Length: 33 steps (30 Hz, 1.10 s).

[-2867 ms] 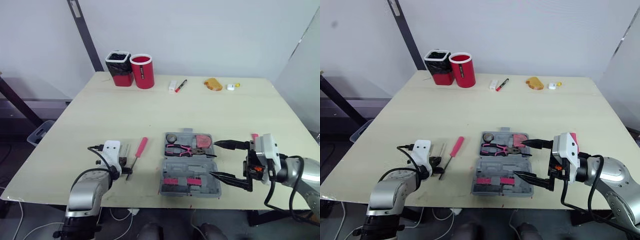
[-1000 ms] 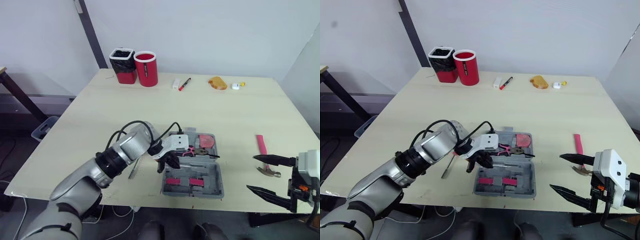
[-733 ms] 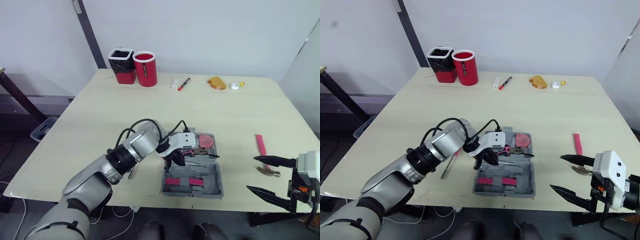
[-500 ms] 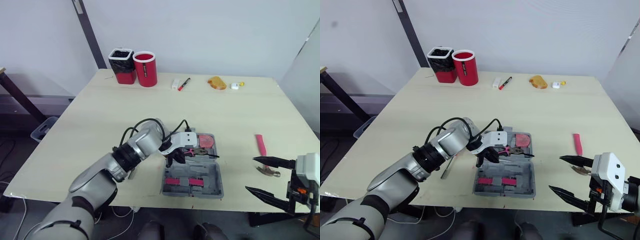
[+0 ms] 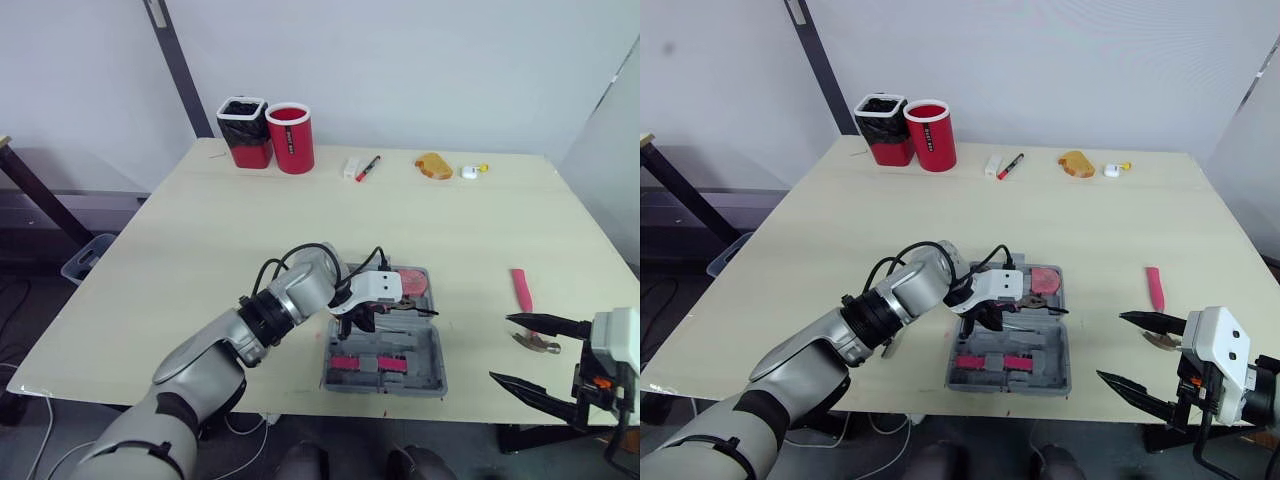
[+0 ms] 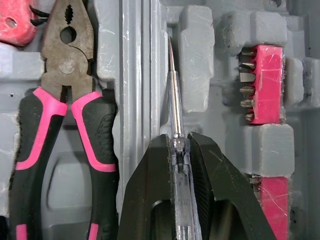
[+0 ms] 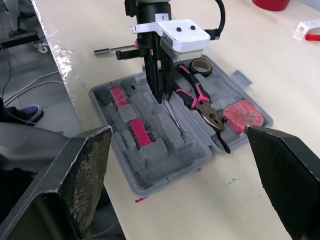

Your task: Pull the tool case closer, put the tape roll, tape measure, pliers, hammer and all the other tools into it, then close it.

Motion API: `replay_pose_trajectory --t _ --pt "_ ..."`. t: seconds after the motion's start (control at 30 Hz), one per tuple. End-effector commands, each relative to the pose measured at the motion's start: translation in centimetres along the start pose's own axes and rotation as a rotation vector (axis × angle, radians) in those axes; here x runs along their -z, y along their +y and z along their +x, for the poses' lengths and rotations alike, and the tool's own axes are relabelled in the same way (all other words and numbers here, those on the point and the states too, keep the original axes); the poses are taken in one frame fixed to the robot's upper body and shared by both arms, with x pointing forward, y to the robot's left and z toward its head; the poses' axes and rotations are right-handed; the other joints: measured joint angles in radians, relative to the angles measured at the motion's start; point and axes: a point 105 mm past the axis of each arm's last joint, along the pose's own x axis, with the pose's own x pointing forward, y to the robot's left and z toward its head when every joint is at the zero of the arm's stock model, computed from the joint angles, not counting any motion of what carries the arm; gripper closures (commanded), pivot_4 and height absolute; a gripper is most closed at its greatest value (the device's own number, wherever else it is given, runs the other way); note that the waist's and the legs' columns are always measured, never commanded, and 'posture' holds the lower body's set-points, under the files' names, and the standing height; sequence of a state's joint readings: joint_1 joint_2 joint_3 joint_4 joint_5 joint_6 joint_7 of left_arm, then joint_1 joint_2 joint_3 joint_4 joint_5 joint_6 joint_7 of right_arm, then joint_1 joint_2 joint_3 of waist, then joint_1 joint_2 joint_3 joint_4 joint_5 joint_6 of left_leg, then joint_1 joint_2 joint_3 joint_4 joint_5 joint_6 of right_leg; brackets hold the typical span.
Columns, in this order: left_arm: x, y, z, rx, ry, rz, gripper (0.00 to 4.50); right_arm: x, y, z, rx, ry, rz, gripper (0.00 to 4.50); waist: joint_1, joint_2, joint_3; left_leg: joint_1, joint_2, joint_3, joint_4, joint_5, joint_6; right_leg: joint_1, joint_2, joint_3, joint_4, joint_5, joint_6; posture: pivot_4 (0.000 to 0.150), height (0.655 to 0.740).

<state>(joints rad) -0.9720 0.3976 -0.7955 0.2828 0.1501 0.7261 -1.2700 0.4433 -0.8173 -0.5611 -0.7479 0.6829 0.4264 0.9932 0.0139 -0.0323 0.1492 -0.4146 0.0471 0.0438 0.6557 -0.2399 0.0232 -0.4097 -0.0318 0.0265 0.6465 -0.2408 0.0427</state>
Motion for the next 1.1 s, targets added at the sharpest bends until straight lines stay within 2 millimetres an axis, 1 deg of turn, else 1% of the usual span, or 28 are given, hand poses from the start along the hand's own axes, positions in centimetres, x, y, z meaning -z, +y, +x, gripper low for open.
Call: replay_pose_trajectory --t 0.03,0.17,0.23,0.27,0.43,0.5,0.53,0.57,0.63,0.67,0.7,0.77,0.87,0.9,0.93,1.1 --pt "-0.5 -0.1 0.0 -0.004 -0.001 0.033 4.49 -0.7 0.2 0.1 -0.005 -0.019 -0.035 0.00 0.000 0.000 0.000 0.000 0.000 0.000 0.000 0.000 0.000 0.000 0.000 0.000 0.000 0.000 0.000 0.150 0.7400" --pt "-0.7 0.3 0.0 -0.029 -0.004 0.046 4.49 -0.6 0.3 0.2 -0.006 -0.020 -0.034 0.00 0.000 0.000 0.000 0.000 0.000 0.000 0.000 0.000 0.000 0.000 0.000 0.000 0.000 0.000 0.000 0.150 0.7400" --pt "-1.0 0.5 -0.3 -0.040 -0.020 0.051 3.47 -0.6 0.4 0.2 -0.007 -0.021 -0.032 0.00 0.000 0.000 0.000 0.000 0.000 0.000 0.001 0.000 0.000 0.000 0.000 0.000 0.000 0.000 0.000 0.150 0.7400" --pt "-1.1 0.6 -0.5 -0.050 -0.031 0.052 3.20 -0.6 0.4 0.2 -0.007 -0.021 -0.031 0.00 0.000 0.001 0.000 0.000 0.000 0.000 0.001 0.000 0.000 0.000 0.000 0.000 0.000 0.000 0.000 0.150 0.7400" --pt "-1.1 1.1 -2.3 -0.068 -0.081 0.062 3.20 -0.6 0.5 0.4 -0.006 -0.026 -0.029 0.00 -0.002 0.001 0.000 0.000 0.000 0.000 0.004 0.000 0.000 0.000 0.000 0.000 0.003 0.000 0.000 0.150 0.7400" --pt "-0.9 1.1 -3.4 -0.068 -0.153 0.047 3.20 -0.5 0.6 0.4 -0.005 -0.028 -0.027 0.00 -0.003 0.001 0.000 0.000 0.000 0.000 0.004 0.000 0.000 0.000 0.000 0.000 0.004 0.000 0.000 0.150 0.7400" --pt "-0.8 1.4 -4.1 -0.097 -0.212 0.053 3.20 -0.5 0.6 0.5 -0.004 -0.029 -0.027 0.00 -0.004 0.001 -0.001 0.000 0.000 0.000 0.004 0.000 0.000 0.000 0.000 0.000 0.005 0.000 0.000 0.150 0.7400" --pt "-1.0 1.4 -4.7 -0.103 -0.312 0.036 3.20 -0.5 0.6 0.5 -0.003 -0.030 -0.026 0.00 -0.004 0.002 -0.001 0.000 0.000 0.000 0.004 0.000 0.000 0.000 0.000 0.000 0.005 0.000 0.000 0.150 0.7400" --pt "0.5 1.1 -5.5 -0.084 -0.364 0.024 3.20 -0.4 0.6 0.5 -0.001 -0.032 -0.025 0.00 -0.004 0.003 -0.002 0.000 0.000 0.000 0.005 0.000 0.000 0.000 0.000 0.001 0.006 0.000 0.000 0.150 0.7400" --pt "1.3 0.7 -5.6 -0.043 -0.389 -0.021 3.20 -0.4 0.6 0.5 0.000 -0.033 -0.024 0.00 -0.004 0.003 -0.002 0.001 0.000 0.000 0.005 0.000 0.000 0.000 0.000 0.000 0.006 0.000 0.000 0.150 0.7400" --pt "2.2 0.7 -5.5 -0.055 -0.431 -0.041 3.20 -0.4 0.6 0.6 0.002 -0.036 -0.022 0.00 -0.004 0.003 -0.002 0.001 0.000 0.000 0.005 0.000 0.000 0.000 0.000 0.000 0.006 0.000 0.000 0.150 0.7400" --pt "2.9 0.2 -5.2 -0.052 -0.545 -0.074 3.20 -0.2 0.5 0.7 0.006 -0.042 -0.016 0.00 0.001 0.003 -0.002 0.000 0.000 0.000 0.007 0.000 0.000 0.000 0.000 0.000 0.008 0.000 0.000 0.150 0.7400" --pt "2.8 0.0 -4.5 -0.058 -0.646 -0.092 3.89 -0.1 0.4 0.9 0.006 -0.047 -0.010 0.00 0.002 0.003 -0.002 -0.001 0.000 0.000 0.012 0.000 0.000 0.000 -0.001 0.000 0.010 0.000 0.000 0.150 0.7400" --pt "2.8 0.0 -4.2 -0.067 -0.663 -0.090 4.39 -0.1 0.4 0.9 0.004 -0.048 -0.009 0.00 0.002 0.003 -0.002 -0.001 0.000 0.000 0.013 0.000 0.000 0.001 -0.001 0.000 0.010 0.000 0.000 0.150 0.7400" --pt "2.8 -0.1 -3.7 -0.065 -0.669 -0.089 4.45 -0.1 0.4 1.0 0.003 -0.048 -0.009 0.00 0.002 0.003 -0.002 -0.001 0.000 0.000 0.014 0.000 0.000 0.001 -0.002 0.000 0.011 0.000 0.000 0.150 0.7400" --pt "2.6 -0.5 -1.6 -0.063 -0.655 -0.063 4.45 0.0 0.3 1.1 -0.002 -0.044 -0.011 0.00 -0.001 0.003 -0.002 0.000 0.000 0.000 0.014 0.000 0.000 0.001 -0.001 0.000 0.012 0.000 0.000 0.150 0.7400"
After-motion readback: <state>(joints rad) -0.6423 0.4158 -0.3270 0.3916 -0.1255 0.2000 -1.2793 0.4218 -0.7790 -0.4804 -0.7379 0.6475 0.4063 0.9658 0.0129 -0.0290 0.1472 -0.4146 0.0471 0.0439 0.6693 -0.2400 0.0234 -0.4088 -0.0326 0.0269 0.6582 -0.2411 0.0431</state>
